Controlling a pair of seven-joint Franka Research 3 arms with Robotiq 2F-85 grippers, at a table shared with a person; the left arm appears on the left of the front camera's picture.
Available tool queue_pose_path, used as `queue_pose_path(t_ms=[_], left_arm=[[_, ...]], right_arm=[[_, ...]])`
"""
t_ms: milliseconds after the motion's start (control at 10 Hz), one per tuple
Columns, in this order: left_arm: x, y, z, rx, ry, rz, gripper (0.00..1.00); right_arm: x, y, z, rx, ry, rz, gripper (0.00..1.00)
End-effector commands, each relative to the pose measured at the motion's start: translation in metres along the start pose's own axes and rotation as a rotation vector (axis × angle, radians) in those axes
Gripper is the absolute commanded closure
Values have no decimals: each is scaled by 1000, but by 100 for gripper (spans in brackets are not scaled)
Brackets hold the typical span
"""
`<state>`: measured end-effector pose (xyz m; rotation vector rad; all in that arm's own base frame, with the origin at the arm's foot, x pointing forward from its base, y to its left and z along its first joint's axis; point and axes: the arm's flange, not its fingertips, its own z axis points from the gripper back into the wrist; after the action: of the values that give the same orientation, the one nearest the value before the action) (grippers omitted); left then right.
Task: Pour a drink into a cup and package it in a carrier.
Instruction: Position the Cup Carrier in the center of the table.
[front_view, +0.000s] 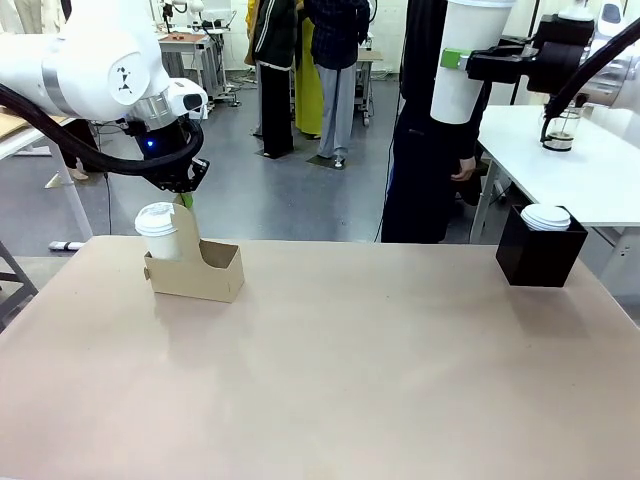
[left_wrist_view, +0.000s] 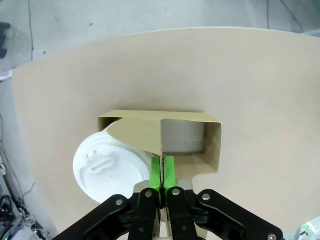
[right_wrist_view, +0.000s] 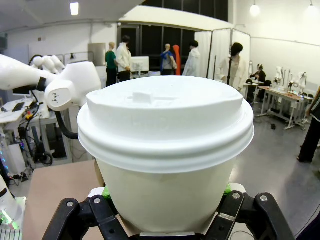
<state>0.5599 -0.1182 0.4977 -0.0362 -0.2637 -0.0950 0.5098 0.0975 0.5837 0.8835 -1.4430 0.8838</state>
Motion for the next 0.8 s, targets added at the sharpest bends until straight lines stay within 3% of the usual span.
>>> queue_pose_path(t_ms=[0, 200, 400, 700], left_arm=[[-11, -2, 16, -31, -51, 14, 98], [-44, -28, 55, -64, -114, 103, 98], [-91, -84, 82, -39, -142, 147, 98], [-143, -175, 82, -79, -196, 151, 98]], right_arm=[[5, -2, -2, -2, -17, 11, 19], [5, -2, -2, -2, -17, 11, 19], [5, -2, -2, -2, -17, 11, 19], [5, -2, -2, -2, -17, 11, 19]])
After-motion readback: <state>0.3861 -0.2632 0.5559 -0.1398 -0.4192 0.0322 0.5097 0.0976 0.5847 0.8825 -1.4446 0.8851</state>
